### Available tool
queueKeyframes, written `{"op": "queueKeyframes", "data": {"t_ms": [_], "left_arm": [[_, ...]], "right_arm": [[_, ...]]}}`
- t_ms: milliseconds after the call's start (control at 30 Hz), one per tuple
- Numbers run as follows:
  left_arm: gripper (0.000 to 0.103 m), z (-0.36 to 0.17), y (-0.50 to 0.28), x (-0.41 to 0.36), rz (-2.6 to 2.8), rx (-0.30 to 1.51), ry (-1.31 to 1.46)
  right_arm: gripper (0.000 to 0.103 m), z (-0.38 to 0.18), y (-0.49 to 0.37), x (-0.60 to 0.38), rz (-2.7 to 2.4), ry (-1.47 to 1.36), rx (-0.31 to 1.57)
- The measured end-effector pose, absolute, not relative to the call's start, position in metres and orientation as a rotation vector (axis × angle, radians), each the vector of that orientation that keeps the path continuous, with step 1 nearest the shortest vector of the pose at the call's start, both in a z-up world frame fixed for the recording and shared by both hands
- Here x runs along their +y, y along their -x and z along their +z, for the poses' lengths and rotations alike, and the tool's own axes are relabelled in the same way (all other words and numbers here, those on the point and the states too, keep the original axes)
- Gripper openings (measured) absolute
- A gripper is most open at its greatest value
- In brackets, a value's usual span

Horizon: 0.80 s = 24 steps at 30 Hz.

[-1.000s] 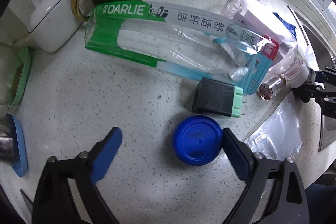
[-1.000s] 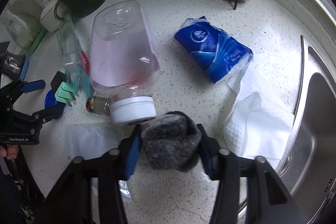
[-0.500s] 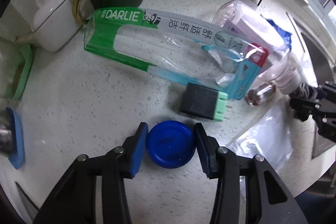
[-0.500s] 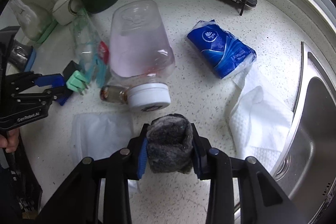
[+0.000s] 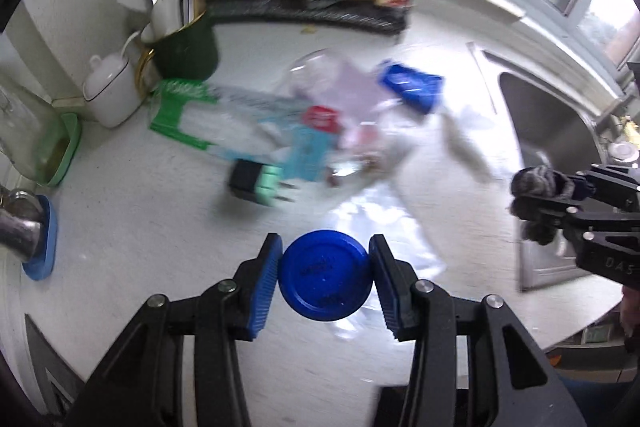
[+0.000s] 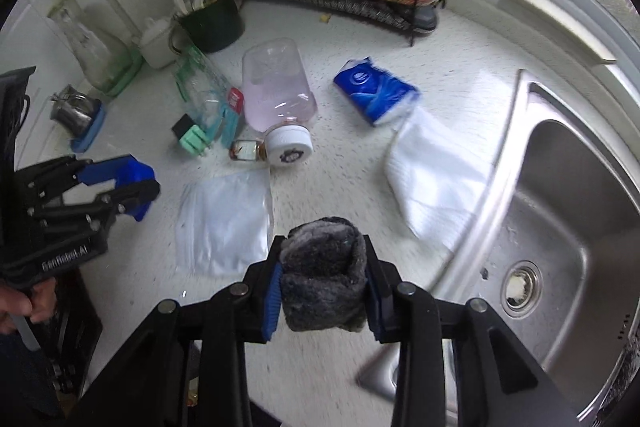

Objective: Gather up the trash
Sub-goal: 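Carry the blue lid and grey sponge down over the red bin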

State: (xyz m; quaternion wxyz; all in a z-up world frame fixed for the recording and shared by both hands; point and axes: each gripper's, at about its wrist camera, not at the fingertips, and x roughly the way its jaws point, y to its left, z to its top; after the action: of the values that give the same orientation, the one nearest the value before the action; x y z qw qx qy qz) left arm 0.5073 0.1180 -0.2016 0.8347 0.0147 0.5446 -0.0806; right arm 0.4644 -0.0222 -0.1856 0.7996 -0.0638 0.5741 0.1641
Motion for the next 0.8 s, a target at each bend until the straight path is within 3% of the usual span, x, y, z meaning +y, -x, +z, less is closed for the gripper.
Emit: {"op": "queueKeyframes", "data": {"t_ms": [367, 800], "left_arm": [[0.042, -0.155, -0.395, 0.038, -0.098, 1.065, -0.021], [0.042, -0.18, -0.255, -0.018, -0.004, 1.138, 0.074]], "right_arm": [[0.032, -0.148, -0.365, -0.089, 0.396, 0.141, 1.127], [0.032, -0.164, -0.257, -0.13, 0.468, 0.151, 1.166]]}}
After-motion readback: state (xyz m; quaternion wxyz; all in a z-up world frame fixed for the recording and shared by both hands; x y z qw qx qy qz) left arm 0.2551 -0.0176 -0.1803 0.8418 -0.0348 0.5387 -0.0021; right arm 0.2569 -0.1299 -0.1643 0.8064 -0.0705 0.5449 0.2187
